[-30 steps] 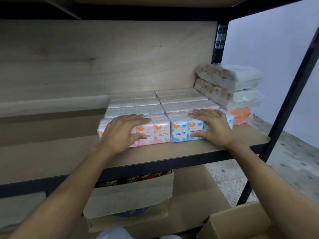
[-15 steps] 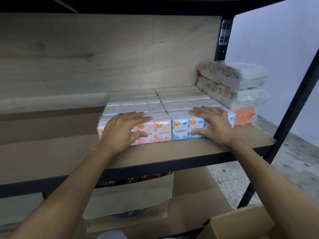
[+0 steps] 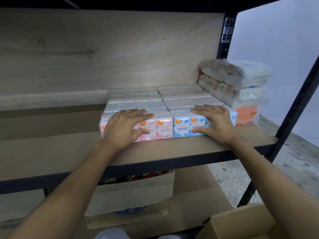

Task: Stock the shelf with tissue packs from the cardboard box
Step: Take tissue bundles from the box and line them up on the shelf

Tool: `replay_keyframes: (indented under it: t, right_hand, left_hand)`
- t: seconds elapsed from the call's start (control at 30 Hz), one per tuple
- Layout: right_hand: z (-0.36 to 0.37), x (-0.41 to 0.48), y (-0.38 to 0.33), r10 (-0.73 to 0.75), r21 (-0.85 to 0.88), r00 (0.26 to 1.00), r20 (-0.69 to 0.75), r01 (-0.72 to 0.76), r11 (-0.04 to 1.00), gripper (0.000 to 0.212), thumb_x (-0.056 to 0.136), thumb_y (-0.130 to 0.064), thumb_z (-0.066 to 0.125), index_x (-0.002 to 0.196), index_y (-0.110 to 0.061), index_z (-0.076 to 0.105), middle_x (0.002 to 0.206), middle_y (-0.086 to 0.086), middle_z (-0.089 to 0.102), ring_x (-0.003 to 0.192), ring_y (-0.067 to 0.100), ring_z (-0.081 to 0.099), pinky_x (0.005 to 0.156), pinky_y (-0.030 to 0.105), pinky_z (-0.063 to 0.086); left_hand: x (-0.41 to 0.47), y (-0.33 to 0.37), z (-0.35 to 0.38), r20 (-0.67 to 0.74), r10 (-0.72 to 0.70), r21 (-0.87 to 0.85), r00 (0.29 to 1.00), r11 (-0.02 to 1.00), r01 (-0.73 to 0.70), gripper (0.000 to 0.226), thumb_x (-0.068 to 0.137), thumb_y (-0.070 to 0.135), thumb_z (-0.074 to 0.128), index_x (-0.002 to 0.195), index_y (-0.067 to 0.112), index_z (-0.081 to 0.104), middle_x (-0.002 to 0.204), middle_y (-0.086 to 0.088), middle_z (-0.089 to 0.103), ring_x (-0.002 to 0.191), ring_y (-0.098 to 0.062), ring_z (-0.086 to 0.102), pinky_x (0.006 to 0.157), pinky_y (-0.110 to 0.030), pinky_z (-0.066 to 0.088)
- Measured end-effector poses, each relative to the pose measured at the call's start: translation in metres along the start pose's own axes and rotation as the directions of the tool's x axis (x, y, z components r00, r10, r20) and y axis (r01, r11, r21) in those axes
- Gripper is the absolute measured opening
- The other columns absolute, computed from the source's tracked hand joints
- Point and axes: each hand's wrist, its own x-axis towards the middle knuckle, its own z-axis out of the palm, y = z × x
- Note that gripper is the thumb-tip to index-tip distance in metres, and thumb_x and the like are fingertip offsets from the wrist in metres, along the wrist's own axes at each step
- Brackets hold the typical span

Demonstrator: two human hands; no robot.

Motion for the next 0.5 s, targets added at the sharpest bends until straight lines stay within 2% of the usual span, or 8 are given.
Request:
replay_keyframes:
  t: [0.27,0.5]
  right_hand:
    - [-0.009,-0.001,-0.009,0.033,-0.029,0.998,0.052,-0.032,0.999,0.072,0.064,-0.053,0.078,0.129,-0.036,0.054,0.140,-0.008,0.050,0.133,0.016,0.042,0.108,0.034,0.019]
    - [-0.018,0.003,-0.016,0.044,-0.035,0.991,0.124,-0.040,0.999,0.076,0.063,-0.050,0.080,0.132,-0.034,0.052,0.143,-0.003,0.048,0.132,0.018,0.044,0.109,0.048,0.032]
  left_hand:
    - [-0.002,0.003,-0.005,0.035,-0.009,-0.006,0.999,1.000,0.010,0.056,0.081,0.062,0.052,0.135,0.048,0.046,0.144,0.013,0.048,0.134,-0.013,0.044,0.106,-0.038,0.036]
    - [-0.003,0.012,-0.017,0.101,-0.027,-0.035,0.995,0.999,0.031,0.057,0.087,0.053,0.060,0.140,0.042,0.042,0.151,0.010,0.039,0.140,-0.014,0.035,0.112,-0.034,0.025]
